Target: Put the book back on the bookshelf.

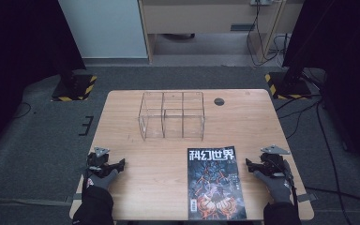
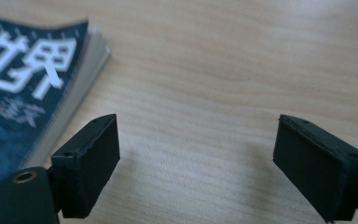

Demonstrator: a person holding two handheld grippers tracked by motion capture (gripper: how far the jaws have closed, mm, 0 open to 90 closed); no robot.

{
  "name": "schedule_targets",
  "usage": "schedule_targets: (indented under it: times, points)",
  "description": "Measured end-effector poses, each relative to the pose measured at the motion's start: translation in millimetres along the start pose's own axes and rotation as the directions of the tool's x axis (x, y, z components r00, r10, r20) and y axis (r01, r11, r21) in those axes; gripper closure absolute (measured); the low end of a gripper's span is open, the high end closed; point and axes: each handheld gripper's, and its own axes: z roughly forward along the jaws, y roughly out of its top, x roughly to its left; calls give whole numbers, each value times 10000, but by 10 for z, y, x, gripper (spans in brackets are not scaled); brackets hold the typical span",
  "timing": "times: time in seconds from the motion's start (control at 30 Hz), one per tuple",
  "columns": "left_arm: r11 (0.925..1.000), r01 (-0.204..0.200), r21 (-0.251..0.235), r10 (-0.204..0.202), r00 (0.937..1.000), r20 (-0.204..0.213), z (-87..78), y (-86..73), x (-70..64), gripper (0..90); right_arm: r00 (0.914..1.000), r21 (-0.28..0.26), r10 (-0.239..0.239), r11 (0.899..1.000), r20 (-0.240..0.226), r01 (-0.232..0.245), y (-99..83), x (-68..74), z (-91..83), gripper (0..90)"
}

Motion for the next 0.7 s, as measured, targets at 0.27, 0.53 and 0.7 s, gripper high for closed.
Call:
schedule_targets:
  times: [0.27,0.53,0.7]
  points:
    - [9989,-197,-426,220,9983,535,-95,42,-124,204,9993,-733,278,9969,-238,-295,98,50,-178,152]
    - [9941,-454,-988,555,9932,1020,-209,76,-292,173,9976,-999,112,9948,-688,-181,157,136,-280,149]
    - [9920,-744,-1016,846,9913,1009,-210,83,-359,168,9948,-890,-95,9960,-1016,4,174,211,-283,150]
